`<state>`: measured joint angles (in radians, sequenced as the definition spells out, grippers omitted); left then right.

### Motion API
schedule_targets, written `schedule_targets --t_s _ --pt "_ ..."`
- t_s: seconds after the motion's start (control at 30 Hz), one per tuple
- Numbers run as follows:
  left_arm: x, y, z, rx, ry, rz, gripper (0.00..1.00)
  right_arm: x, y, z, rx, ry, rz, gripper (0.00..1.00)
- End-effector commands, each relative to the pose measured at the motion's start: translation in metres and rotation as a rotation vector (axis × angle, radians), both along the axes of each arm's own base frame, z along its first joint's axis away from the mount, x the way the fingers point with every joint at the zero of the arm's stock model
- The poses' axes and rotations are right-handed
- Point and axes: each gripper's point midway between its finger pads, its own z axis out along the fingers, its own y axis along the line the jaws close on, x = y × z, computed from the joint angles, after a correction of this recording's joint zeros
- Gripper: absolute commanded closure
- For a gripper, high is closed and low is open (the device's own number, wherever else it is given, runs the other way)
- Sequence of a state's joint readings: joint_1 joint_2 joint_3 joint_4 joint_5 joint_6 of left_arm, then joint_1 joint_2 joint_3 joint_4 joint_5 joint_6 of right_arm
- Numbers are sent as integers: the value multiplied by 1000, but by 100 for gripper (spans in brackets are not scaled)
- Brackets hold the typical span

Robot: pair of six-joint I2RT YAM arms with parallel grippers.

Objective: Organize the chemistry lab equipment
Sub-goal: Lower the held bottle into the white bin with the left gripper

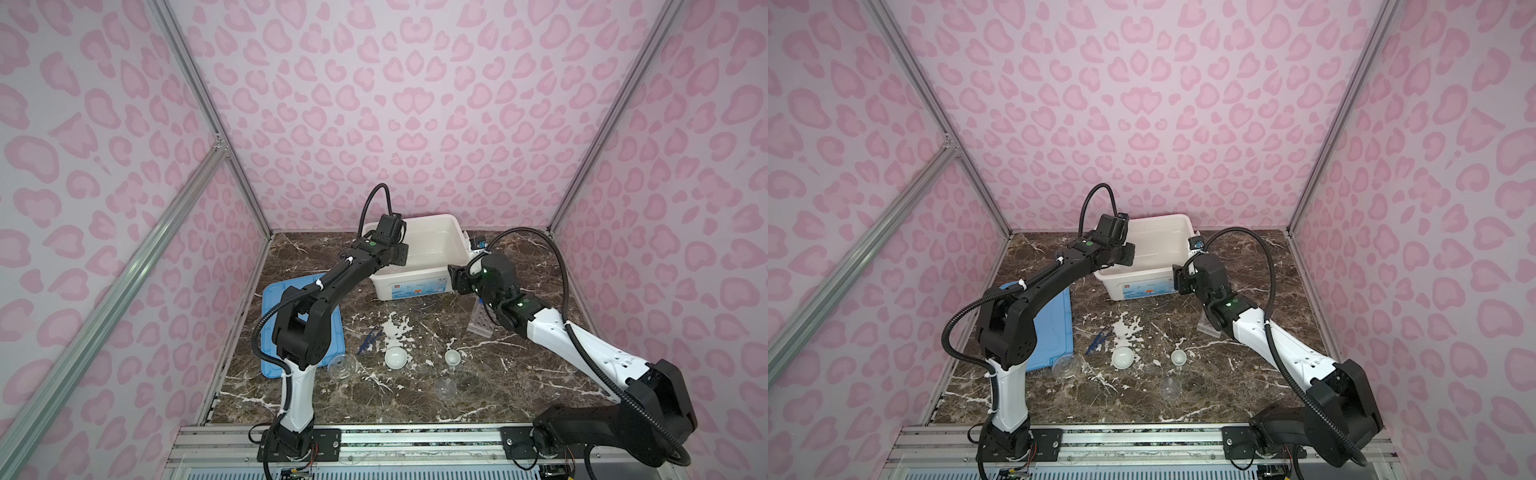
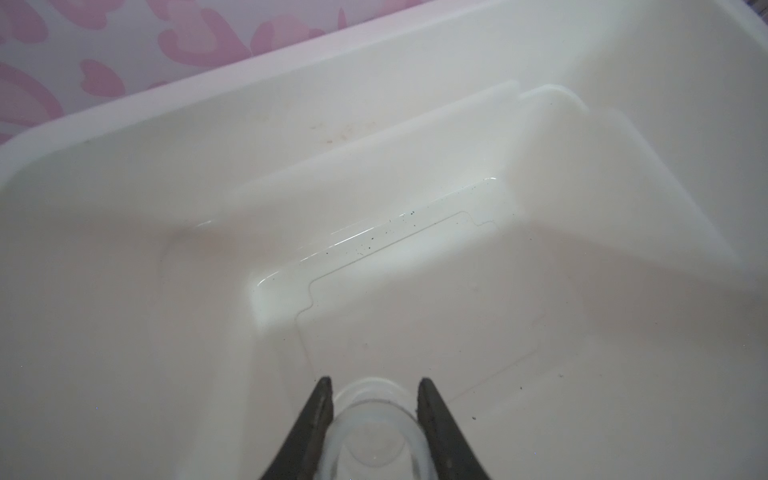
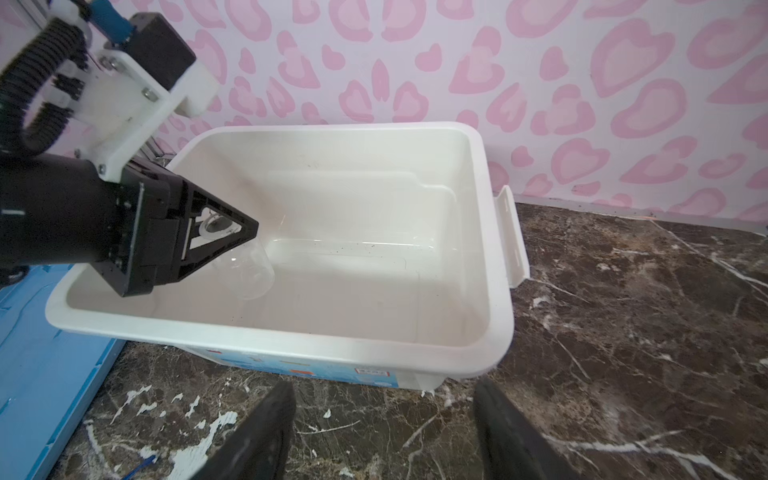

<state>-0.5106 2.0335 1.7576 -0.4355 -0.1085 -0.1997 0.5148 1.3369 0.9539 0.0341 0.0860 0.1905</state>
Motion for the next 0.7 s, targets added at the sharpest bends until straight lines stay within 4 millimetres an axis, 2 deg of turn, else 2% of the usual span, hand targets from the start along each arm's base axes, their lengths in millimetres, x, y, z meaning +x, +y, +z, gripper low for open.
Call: schedule_targets --t_s 0.0,0.37,0.67 --pt "7 -1 -2 -23 -26 17 70 2 1 3 10 -13 -2 30" --pt "5 4 -36 39 24 18 70 2 3 -1 12 -2 1 30" --pt "5 8 -48 66 53 34 70 1 0 -3 8 2 -4 30"
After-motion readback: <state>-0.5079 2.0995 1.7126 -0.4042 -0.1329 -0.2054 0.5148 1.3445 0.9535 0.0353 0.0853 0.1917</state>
